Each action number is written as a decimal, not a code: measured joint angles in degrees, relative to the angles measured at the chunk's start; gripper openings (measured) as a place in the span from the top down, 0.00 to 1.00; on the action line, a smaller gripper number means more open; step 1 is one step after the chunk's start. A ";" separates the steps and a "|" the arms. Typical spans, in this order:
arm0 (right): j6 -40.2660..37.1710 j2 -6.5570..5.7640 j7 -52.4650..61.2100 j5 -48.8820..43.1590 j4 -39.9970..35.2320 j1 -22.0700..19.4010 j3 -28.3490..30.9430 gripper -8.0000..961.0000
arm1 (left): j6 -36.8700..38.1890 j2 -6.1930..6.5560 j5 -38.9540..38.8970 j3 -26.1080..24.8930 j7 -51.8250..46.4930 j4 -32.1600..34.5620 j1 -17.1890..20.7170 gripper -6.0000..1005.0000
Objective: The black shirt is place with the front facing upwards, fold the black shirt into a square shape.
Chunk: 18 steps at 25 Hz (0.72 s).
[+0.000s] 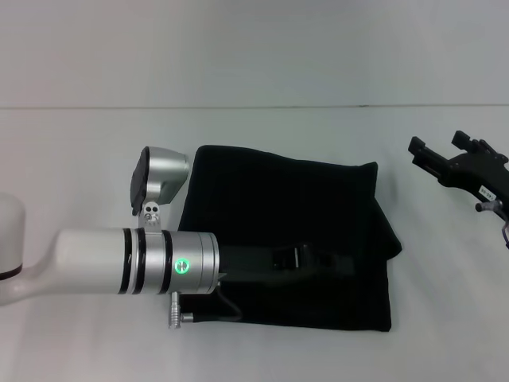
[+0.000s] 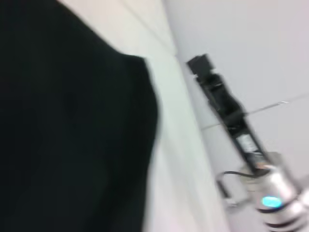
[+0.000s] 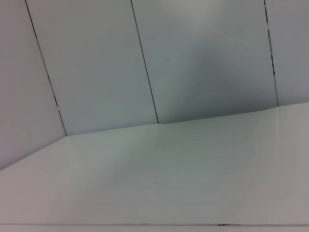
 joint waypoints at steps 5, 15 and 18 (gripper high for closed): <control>-2.25 0.00 0.00 0.03 0.00 -1.12 -0.31 0.03 | 8.16 0.10 -3.54 0.26 4.93 -0.63 0.15 0.74; -13.17 0.03 -0.94 -4.92 0.00 -2.25 -9.12 0.03 | 18.68 0.60 -4.47 -0.61 14.91 5.37 5.31 0.41; -14.91 0.33 -4.55 -5.79 0.80 -1.34 -12.92 0.03 | 16.63 1.20 -4.48 -1.93 15.48 8.87 8.21 0.35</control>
